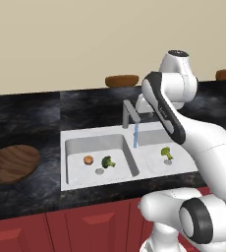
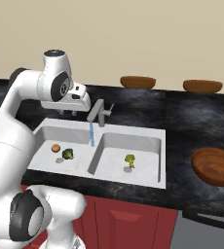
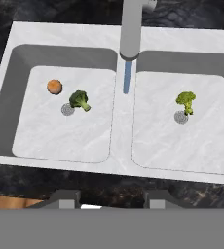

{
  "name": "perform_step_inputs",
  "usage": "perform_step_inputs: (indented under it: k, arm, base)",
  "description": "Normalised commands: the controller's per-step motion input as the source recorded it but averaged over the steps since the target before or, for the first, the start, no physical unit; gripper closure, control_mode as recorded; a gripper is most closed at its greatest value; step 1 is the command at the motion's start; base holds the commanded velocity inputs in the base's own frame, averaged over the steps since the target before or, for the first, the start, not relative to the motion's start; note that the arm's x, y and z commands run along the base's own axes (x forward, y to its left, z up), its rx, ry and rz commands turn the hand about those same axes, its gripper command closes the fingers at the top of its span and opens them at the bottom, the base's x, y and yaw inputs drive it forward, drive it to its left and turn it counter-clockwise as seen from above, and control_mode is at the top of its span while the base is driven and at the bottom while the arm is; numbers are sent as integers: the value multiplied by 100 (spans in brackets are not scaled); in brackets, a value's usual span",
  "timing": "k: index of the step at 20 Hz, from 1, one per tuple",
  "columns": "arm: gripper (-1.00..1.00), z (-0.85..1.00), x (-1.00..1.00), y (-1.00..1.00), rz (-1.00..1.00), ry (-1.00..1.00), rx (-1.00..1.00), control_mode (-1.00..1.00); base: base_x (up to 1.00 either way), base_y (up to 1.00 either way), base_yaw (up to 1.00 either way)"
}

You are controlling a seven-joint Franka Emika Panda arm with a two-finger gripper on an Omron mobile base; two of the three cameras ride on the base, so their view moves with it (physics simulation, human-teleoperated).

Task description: Pick the broccolis from the sink and place them in one bowl. Place the tangerine in the other bowl. Then turn off the sink faucet.

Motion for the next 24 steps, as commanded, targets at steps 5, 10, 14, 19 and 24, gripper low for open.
perform_step_inputs:
  k: [5, 10, 14, 19, 24]
  arm:
    - [-100, -1, -1, 0, 0, 0, 0, -100]
    - [-100, -11, -9, 8, 0, 0, 0, -100]
    - [-100, -14, -19, 22, 0, 0, 0, -100]
    - [-100, -16, -17, 26, 0, 0, 0, -100]
    - [-100, -25, -8, 27, 0, 0, 0, -100]
  base:
    - [0, 0, 0]
    - [0, 0, 0]
    - [0, 0, 0]
    - [0, 0, 0]
    - [0, 0, 0]
